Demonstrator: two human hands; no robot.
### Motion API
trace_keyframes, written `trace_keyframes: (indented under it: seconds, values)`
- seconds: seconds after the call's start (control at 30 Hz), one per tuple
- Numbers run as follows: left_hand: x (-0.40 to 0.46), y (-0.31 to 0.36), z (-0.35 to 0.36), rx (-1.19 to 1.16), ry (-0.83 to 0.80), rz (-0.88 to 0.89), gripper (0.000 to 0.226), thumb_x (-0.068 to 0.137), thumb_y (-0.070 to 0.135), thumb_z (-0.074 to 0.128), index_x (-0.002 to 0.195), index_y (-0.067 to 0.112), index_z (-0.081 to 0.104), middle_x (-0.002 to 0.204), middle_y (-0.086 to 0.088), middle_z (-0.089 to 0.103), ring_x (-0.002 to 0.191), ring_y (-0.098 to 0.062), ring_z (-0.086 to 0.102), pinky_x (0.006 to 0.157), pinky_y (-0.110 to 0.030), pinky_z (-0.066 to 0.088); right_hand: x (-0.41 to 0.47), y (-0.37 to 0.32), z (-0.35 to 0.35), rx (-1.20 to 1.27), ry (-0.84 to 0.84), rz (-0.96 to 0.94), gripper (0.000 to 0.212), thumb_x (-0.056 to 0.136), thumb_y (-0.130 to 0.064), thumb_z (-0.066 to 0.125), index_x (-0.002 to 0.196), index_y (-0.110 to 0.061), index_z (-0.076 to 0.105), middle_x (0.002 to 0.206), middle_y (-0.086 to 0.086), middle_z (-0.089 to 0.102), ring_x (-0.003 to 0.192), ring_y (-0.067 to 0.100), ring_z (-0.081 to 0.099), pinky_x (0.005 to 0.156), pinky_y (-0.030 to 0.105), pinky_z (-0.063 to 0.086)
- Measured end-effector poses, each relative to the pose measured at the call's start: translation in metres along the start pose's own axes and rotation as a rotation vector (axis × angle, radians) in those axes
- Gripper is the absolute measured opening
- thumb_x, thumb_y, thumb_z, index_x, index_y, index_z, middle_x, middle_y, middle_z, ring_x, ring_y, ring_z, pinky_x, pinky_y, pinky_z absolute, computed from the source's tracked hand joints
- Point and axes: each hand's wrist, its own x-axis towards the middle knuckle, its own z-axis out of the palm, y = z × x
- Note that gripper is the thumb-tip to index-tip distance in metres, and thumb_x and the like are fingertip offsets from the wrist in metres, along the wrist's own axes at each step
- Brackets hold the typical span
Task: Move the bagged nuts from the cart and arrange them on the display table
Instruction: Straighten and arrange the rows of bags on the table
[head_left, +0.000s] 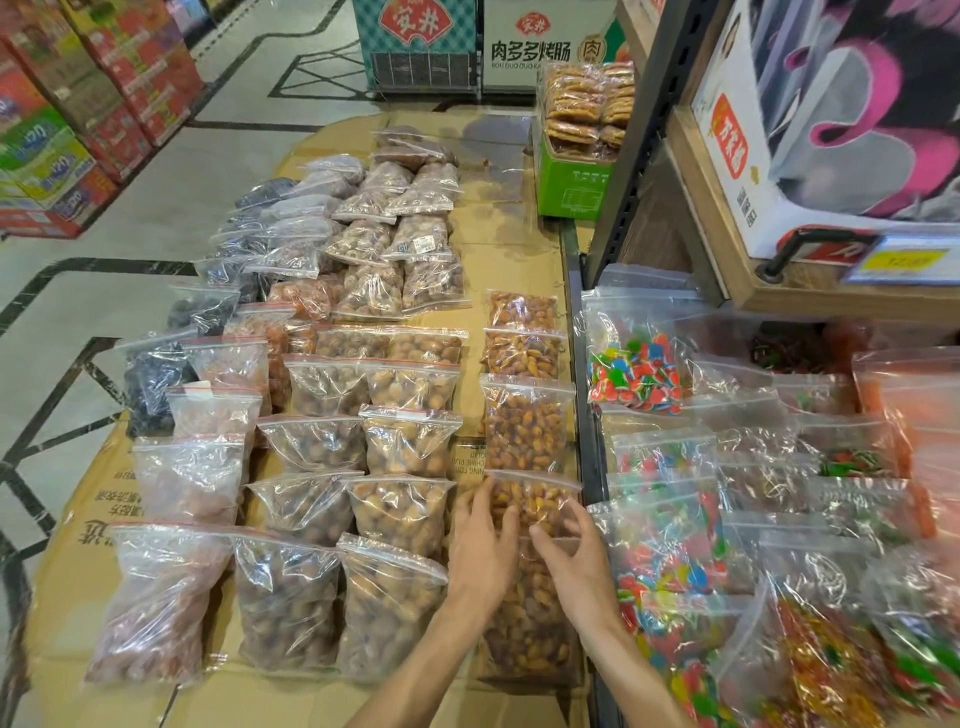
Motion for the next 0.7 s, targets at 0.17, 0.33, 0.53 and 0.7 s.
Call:
trace_keyframes:
  seconds: [0.17,0.33,0.53,0.7]
  values:
    - [-0.001,0.007,-0.009,-0.1,0.037,0.075,0.06,0.112,0.034,0.045,0.166,0.024,0.022,0.174,-0.004,0.013,0.16,-0.021,0.019,0.127,-0.043,0.024,-0.004,-0.009,0.004,-0.002,-0.018,-0.15,0.074,0.1,-0.036,0.072,0.16,-0.051,0.032,0.163,-0.011,0.038,0.142,0.019,0.05,0.117,0.052,0.047]
    - [-0.001,-0.001,-0.007,-0.08,-0.007,0.114,0.067,0.111,0.041,0.045,0.168,0.024,0.013,0.173,-0.004,0.019,0.159,-0.018,0.02,0.125,-0.033,0.019,-0.005,-0.014,0.002,-0.024,-0.042,-0.146,0.081,0.102,-0.028,0.069,0.166,-0.035,0.02,0.132,-0.019,0.057,0.115,-0.009,0.052,0.112,0.031,0.038]
    - [0.007,0.001,-0.003,-0.088,0.003,0.137,0.063,0.111,0.043,0.042,0.167,0.026,0.019,0.174,0.001,0.012,0.161,-0.02,0.017,0.13,-0.049,0.025,0.0,-0.01,0.002,-0.007,-0.013,-0.144,0.074,0.104,-0.027,0.066,0.162,-0.045,0.024,0.132,-0.006,0.063,0.122,0.013,0.062,0.102,0.029,0.045]
    - [0.002,0.002,-0.006,-0.123,-0.001,0.164,0.072,0.11,0.049,0.042,0.169,0.027,0.006,0.176,0.004,0.001,0.16,-0.011,0.005,0.131,-0.041,0.012,-0.004,-0.011,0.003,0.028,-0.028,-0.118,0.084,0.103,-0.026,0.067,0.167,-0.041,0.014,0.146,-0.013,0.049,0.134,0.008,0.05,0.11,0.031,0.041]
